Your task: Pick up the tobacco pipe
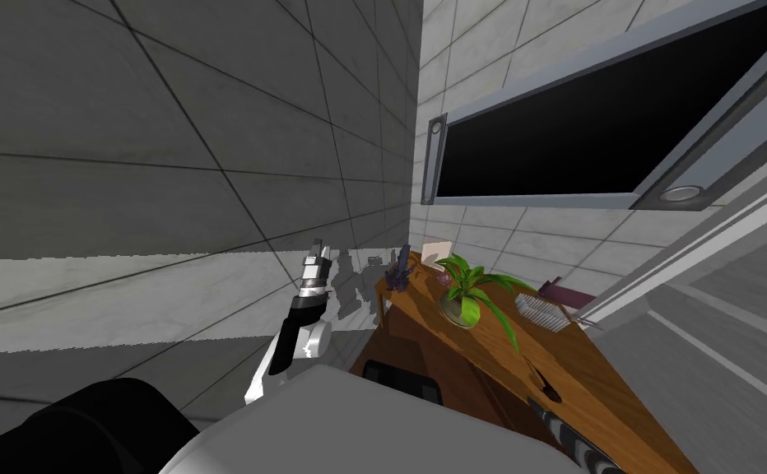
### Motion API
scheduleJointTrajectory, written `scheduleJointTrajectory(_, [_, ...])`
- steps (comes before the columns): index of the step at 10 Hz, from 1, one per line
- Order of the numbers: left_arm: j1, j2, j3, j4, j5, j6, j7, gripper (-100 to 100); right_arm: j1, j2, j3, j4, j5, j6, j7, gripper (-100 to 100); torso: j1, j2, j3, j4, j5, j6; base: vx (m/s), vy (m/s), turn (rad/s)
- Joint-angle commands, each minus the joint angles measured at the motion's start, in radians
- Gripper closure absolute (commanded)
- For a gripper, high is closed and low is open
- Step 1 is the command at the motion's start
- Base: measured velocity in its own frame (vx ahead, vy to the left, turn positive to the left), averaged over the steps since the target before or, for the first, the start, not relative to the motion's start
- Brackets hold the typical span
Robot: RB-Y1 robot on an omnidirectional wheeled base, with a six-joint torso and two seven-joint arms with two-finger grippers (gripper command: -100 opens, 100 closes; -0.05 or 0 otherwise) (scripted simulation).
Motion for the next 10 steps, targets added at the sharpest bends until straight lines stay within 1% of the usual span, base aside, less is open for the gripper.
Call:
scheduleJointTrajectory(1, [0.0,0.0,0.0,0.0,0.0,0.0,0.0,0,-0.003,-0.02,0.005,0.04,-0.002,0.032,0.005,-100,0.0,0.0,0.0,0.0,0.0,0.0,0.097,0.013,0.204])
scheduleJointTrajectory(2, [0.0,0.0,0.0,0.0,0.0,0.0,0.0,0,-0.003,-0.02,0.005,0.04,-0.002,0.032,0.005,-100,0.001,0.0,0.0,0.0,0.0,0.0,0.06,0.006,0.052])
scheduleJointTrajectory(3, [0.0,0.0,0.0,0.0,0.0,0.0,0.0,0,0.0,-0.034,0.008,0.055,-0.004,0.048,0.005,-100,0.0,0.002,0.001,0.0,0.0,0.001,0.046,0.012,0.095])
scheduleJointTrajectory(5, [0.0,0.0,0.0,0.0,0.0,0.0,0.0,0,0.004,-0.068,0.016,0.087,-0.008,0.082,0.007,-100,0.001,0.002,0.001,0.0,0.0,0.0,0.078,0.018,0.234])
scheduleJointTrajectory(6, [0.0,0.0,0.0,0.0,0.0,0.0,0.0,0,0.005,-0.076,0.018,0.093,-0.009,0.089,0.008,-100,0.001,0.001,0.0,0.0,0.0,0.0,0.091,0.012,0.184])
scheduleJointTrajectory(7, [0.0,0.0,0.0,0.0,0.0,0.0,0.0,0,0.009,-0.067,0.012,0.084,-0.007,0.081,0.01,-100,0.001,0.001,0.0,0.0,0.0,0.0,0.036,0.001,0.022])
scheduleJointTrajectory(8, [0.0,0.0,0.0,0.0,0.0,0.0,0.0,0,0.01,-0.07,0.012,0.084,-0.007,0.083,0.009,0,0.001,0.003,0.002,0.0,0.0,0.001,0.007,0.0,-0.003])
scheduleJointTrajectory(9, [0.0,0.0,0.0,0.0,0.0,0.0,0.0,0,-0.019,-0.036,0.002,0.119,0.005,0.087,0.023,-100,0.001,0.005,0.003,0.001,0.0,0.001,-0.009,-0.042,0.056])
scheduleJointTrajectory(10, [0.0,0.0,0.0,0.0,0.0,0.0,0.0,0,-0.034,-0.019,-0.003,0.137,0.012,0.089,0.03,-100,-0.002,0.006,0.004,0.001,-0.001,0.001,-0.027,-0.058,0.069])
